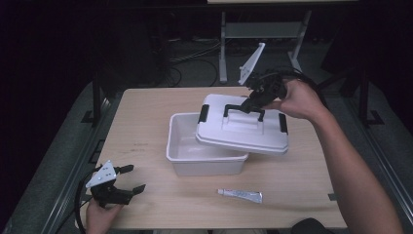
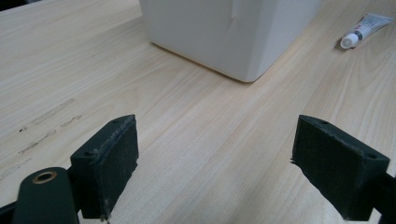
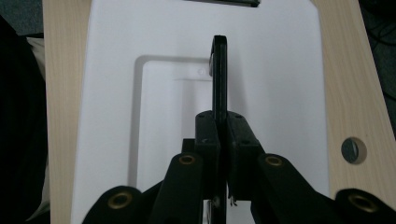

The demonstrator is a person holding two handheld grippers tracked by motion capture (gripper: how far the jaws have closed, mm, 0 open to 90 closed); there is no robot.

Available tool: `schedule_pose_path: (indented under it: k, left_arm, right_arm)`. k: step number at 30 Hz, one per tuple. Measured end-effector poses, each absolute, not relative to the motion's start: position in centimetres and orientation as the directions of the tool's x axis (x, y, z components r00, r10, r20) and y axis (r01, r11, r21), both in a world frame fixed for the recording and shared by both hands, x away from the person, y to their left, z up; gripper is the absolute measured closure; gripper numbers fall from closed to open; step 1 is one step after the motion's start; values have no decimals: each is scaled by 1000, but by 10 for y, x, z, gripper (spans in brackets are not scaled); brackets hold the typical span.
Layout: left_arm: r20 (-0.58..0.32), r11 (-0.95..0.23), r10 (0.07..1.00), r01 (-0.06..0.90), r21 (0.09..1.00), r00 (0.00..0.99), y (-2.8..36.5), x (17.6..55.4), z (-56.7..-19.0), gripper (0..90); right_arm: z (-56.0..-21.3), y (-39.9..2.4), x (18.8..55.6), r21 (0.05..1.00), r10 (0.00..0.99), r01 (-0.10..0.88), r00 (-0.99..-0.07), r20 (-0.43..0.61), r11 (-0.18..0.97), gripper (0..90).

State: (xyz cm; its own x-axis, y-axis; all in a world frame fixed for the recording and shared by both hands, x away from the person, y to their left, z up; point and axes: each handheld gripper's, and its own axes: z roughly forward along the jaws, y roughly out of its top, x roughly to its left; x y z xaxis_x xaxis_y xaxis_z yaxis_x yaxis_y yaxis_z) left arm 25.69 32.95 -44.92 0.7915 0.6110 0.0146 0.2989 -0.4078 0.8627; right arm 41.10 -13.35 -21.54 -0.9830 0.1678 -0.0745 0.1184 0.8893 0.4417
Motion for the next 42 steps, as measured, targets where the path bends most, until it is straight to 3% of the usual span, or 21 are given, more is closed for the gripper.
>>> schedule_pose_path:
  k: [20, 42]
  left_arm:
    - [19, -412, 610, 297, 861, 792, 327, 258, -449, 138]
    - [19, -410, 613, 298, 862, 790, 327, 258, -449, 138]
  right_arm:
    - [-219, -204, 392, 458, 289, 230, -955, -62, 859, 843]
    - [-255, -280, 374, 478, 419, 358, -908, -24, 802, 843]
